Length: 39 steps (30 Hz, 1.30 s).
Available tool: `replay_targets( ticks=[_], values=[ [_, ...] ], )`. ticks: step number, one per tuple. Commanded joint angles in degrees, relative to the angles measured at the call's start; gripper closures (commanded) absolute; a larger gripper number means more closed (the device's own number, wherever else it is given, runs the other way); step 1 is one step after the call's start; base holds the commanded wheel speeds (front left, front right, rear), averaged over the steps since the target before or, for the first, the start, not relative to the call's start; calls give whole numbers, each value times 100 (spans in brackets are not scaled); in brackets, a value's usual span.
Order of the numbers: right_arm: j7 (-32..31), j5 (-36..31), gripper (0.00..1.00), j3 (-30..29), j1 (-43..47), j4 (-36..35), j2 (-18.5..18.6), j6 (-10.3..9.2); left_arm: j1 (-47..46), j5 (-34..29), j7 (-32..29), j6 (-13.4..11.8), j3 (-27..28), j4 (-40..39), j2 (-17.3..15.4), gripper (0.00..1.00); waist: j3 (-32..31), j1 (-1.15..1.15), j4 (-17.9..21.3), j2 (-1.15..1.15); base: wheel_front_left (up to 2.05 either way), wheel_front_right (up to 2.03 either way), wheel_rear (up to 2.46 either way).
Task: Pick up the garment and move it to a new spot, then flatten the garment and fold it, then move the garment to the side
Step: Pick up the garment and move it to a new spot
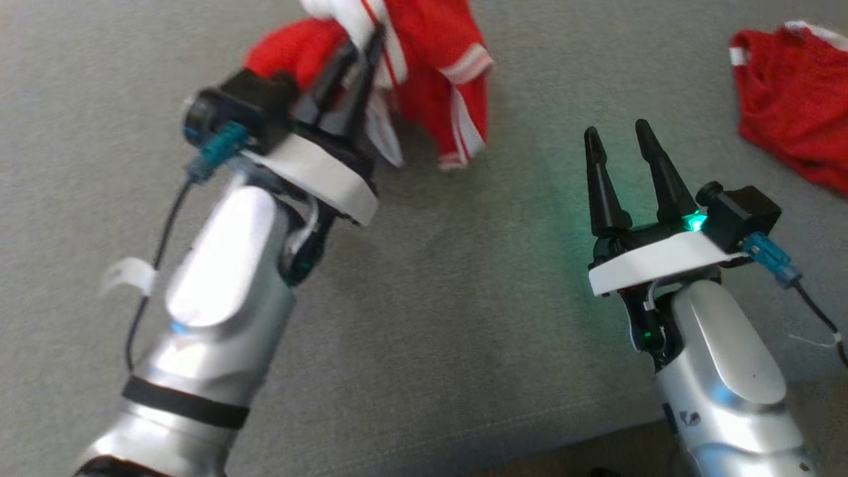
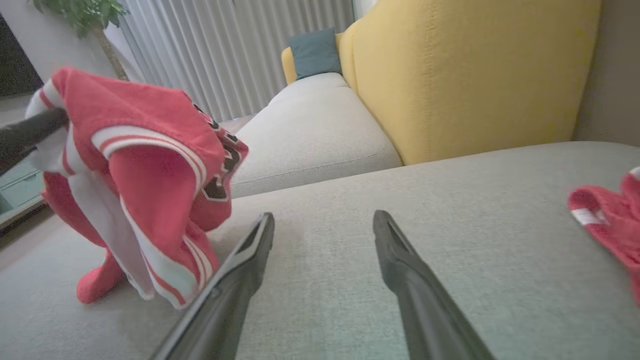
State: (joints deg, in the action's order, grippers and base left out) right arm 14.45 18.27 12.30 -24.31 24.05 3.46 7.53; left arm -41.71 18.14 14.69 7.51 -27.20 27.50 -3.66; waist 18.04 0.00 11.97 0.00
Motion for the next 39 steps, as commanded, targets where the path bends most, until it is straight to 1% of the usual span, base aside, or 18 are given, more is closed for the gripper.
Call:
replay_targets(
  ticks=[1,3,5,9,11,13,18,22,26,30,35,39],
  values=[
    [55,62,0,122,-31,-201,-58,-4,-73,20,31,-2,93,-50,-67,100,64,0,144,0,0,0,0],
    [55,76,0,130,-24,-209,-58,-4,37,57,31,-2,23,146,-14,0,72,0,171,0,0,0,0],
    [55,86,0,125,-13,-211,-58,-4,140,49,31,-32,97,316,14,0,65,0,163,0,0,0,0],
    [55,74,0,114,21,-223,-58,-4,357,1,31,-103,245,402,39,0,36,0,47,0,0,0,0],
    [55,52,0,116,32,-220,-58,-4,526,-34,31,-203,431,365,48,0,1,0,-59,0,0,0,0],
    [55,38,0,115,37,-217,-58,-4,719,-115,31,-324,657,254,51,0,-44,0,-185,0,0,0,0],
    [55,-3,0,142,53,-168,-58,-4,1320,-257,31,-510,1308,-60,56,0,-202,0,-526,0,0,0,0],
    [55,-38,0,159,92,-101,-58,-4,1793,-523,31,-668,1762,-396,60,0,-342,0,-779,0,0,0,0],
    [55,-85,0,167,149,-33,-58,-4,2261,-747,31,-766,2108,-647,66,0,-474,0,-979,0,0,0,0],
    [55,-130,0,158,193,54,-58,-4,2639,-787,31,-862,2437,-746,72,0,-594,0,-1121,0,0,0,0],
    [55,-177,0,161,273,132,-58,-4,3054,-806,31,-912,2673,-890,76,0,-722,0,-1263,0,0,0,0],
    [55,-195,0,170,293,167,-58,-4,3358,-743,31,-969,2704,-972,77,0,-779,0,-1354,0,0,0,0]
  ],
)
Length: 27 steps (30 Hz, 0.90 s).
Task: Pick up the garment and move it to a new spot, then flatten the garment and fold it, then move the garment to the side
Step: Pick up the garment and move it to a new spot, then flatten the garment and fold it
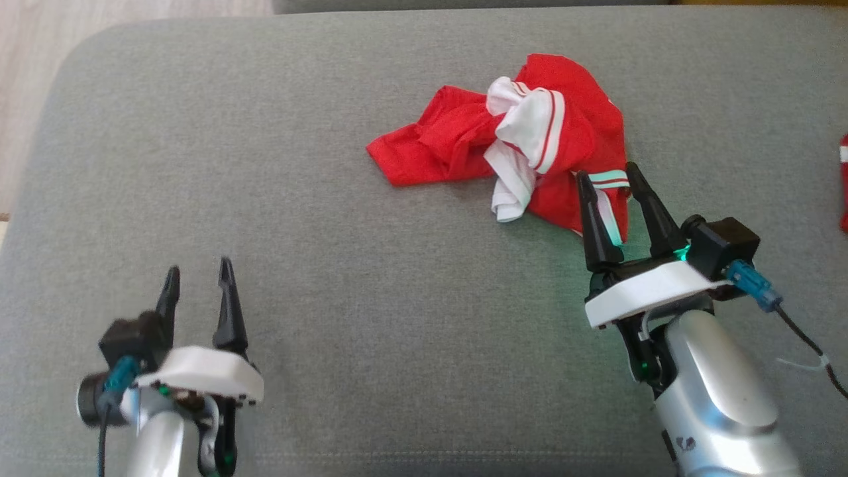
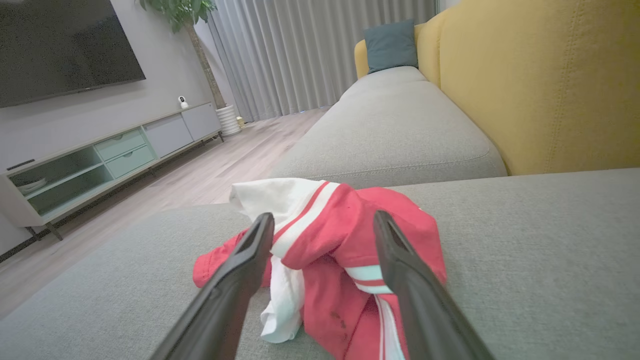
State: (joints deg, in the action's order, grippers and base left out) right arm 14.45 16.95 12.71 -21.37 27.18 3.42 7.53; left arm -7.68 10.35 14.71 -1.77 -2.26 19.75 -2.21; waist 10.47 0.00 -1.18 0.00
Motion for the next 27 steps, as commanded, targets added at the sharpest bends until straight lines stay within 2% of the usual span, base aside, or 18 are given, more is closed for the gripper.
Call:
replay_targets(
  ticks=[1,6,11,20,27],
  values=[
    [55,-71,0,143,-11,-136,-55,-4,-5,49,29,-41,190,-201,-68,0,-29,0,-60,0,0,0,0],
    [55,-222,0,269,-144,-27,-55,-4,39,140,29,-64,8,-197,-67,0,-35,0,-202,0,0,0,0],
    [55,-646,0,312,-525,267,-55,-4,-64,306,29,-75,-188,-246,-67,0,44,0,-445,0,0,0,0],
    [55,-1557,0,118,-1152,769,-55,-4,-117,483,29,-107,-258,-198,-67,0,159,0,-783,0,0,0,0],
    [55,-2240,0,-192,-1489,1219,-55,-4,-147,705,29,-121,-350,-166,-67,0,313,0,-905,0,0,0,0]
  ],
)
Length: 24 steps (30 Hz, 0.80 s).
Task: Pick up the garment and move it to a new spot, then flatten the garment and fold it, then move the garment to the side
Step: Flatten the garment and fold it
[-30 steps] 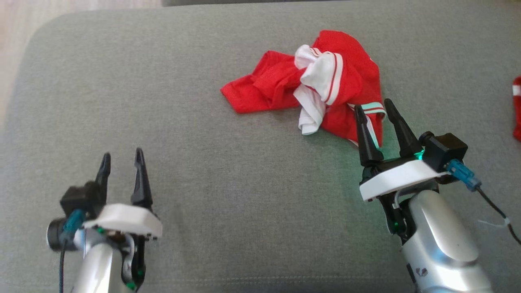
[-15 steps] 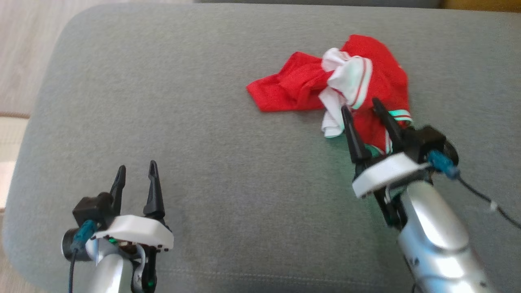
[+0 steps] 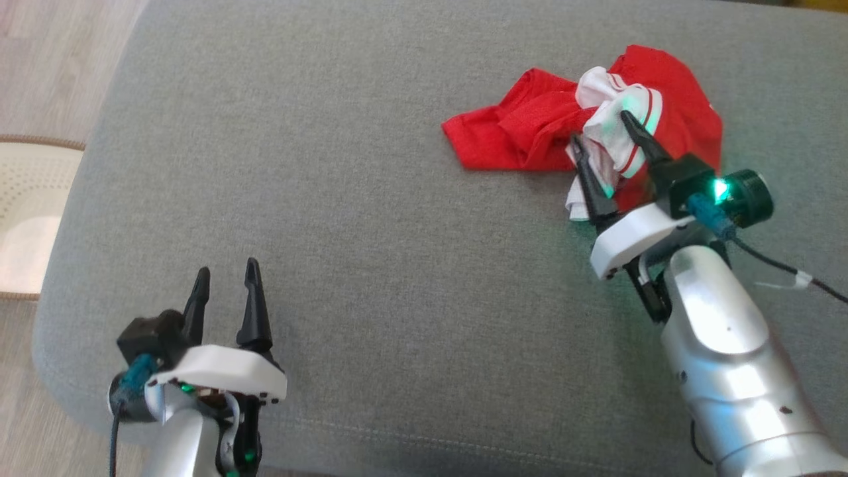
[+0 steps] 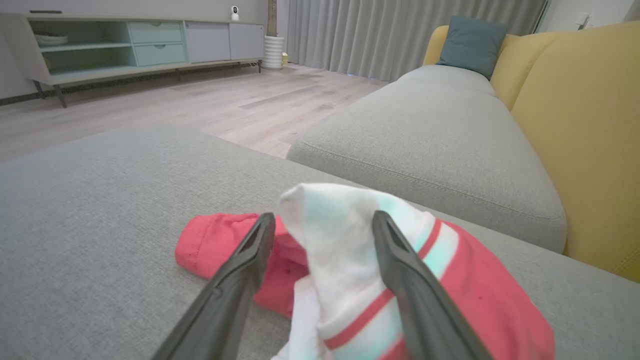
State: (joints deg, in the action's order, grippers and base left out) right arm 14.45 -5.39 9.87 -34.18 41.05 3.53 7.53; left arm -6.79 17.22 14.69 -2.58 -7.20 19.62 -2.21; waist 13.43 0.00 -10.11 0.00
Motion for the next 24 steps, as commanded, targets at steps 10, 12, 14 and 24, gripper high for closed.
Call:
replay_targets(
  ticks=[10,12,14,24],
  values=[
    [55,27,100,-119,-546,-581,-66,-4,-365,118,31,-31,-55,-147,-67,0,124,0,39,0,0,0,0],
    [55,102,100,-26,-759,-758,-66,-4,-377,145,31,-4,-154,-116,-67,0,67,0,26,0,0,0,0],
    [55,143,100,72,-1058,-869,-66,-4,-384,167,31,30,-351,-78,-67,0,-23,0,-62,0,0,0,0],
    [55,204,100,992,-3005,-903,120,-4,-316,451,31,-48,-1448,-26,-67,0,-313,0,-1099,0,0,0,0]
  ],
)
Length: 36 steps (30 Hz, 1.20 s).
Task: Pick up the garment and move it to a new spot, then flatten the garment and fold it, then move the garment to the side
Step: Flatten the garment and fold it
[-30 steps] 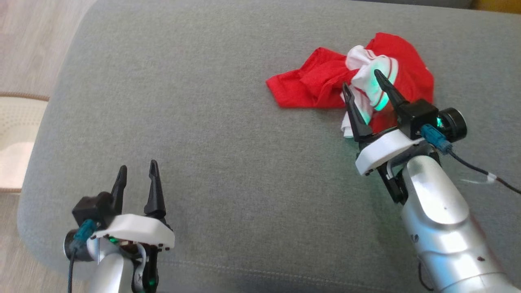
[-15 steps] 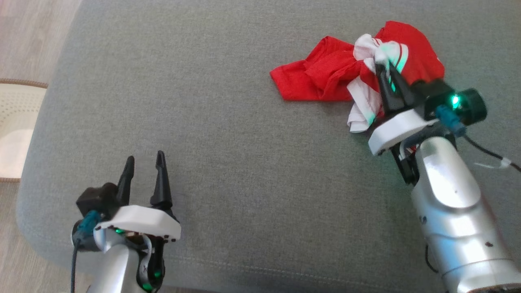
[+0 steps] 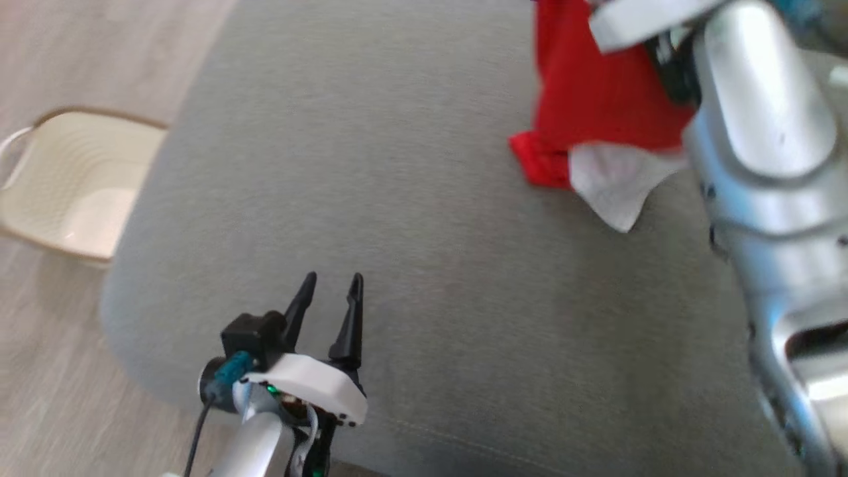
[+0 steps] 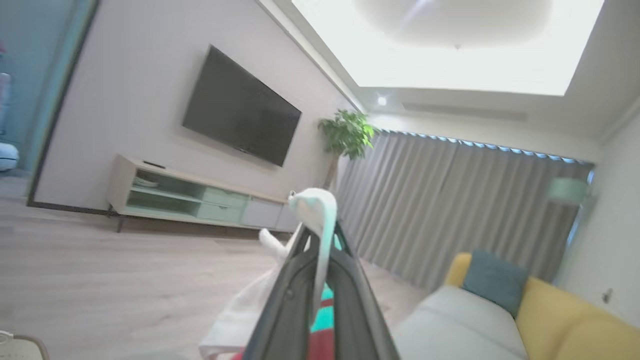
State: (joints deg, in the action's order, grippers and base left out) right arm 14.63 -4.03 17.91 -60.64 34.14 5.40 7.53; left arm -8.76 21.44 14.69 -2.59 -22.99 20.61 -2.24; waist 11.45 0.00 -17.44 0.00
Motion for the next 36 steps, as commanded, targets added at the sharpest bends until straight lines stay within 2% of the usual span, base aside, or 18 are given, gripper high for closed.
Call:
replay_targets(
  ticks=[1,5,9,12,18,19,20,21,26,29,30,36],
  values=[
    [37,126,100,268,-508,-224,-17,-4,-88,27,31,-63,101,-105,-64,0,-121,0,-430,0,0,0,0],
    [37,385,100,454,-771,-443,171,-4,22,33,31,-124,140,-90,-64,0,-129,0,-521,0,0,0,0],
    [37,599,100,516,-536,-649,384,-4,78,6,31,-150,247,-116,-64,0,-94,0,-367,0,0,0,0],
    [37,757,100,520,-6,-725,678,-4,78,-45,31,-116,311,-128,-64,0,-36,0,-95,0,0,0,0],
    [37,1010,100,122,1485,-447,1171,-4,-105,-182,31,-27,362,-149,-64,0,128,0,424,0,0,0,0],
    [37,1013,84,10,1737,-382,1221,-4,-144,-209,31,-10,364,-148,-64,0,159,0,490,0,0,0,0],
    [37,1015,22,-103,1973,-291,1249,-4,-177,-233,31,4,370,-141,-64,0,186,0,552,0,0,0,0],
    [37,1036,0,-246,2185,-212,1248,-4,-210,-261,31,18,381,-128,-64,0,208,0,609,0,0,0,0],
    [37,947,0,-1060,2917,-114,1059,-4,-302,-373,31,62,510,-67,-64,0,276,0,869,0,0,0,0],
    [37,814,0,-1511,3178,-244,810,-4,-306,-429,31,74,592,-27,-64,0,269,0,1008,0,0,0,0],
    [37,755,0,-1700,3325,-361,619,-4,-309,-443,31,80,638,12,-64,0,256,0,1092,0,0,0,0],
    [37,643,0,-1829,3707,-702,144,-4,-351,-449,31,74,768,121,-64,0,182,0,1310,0,0,0,0]
  ],
)
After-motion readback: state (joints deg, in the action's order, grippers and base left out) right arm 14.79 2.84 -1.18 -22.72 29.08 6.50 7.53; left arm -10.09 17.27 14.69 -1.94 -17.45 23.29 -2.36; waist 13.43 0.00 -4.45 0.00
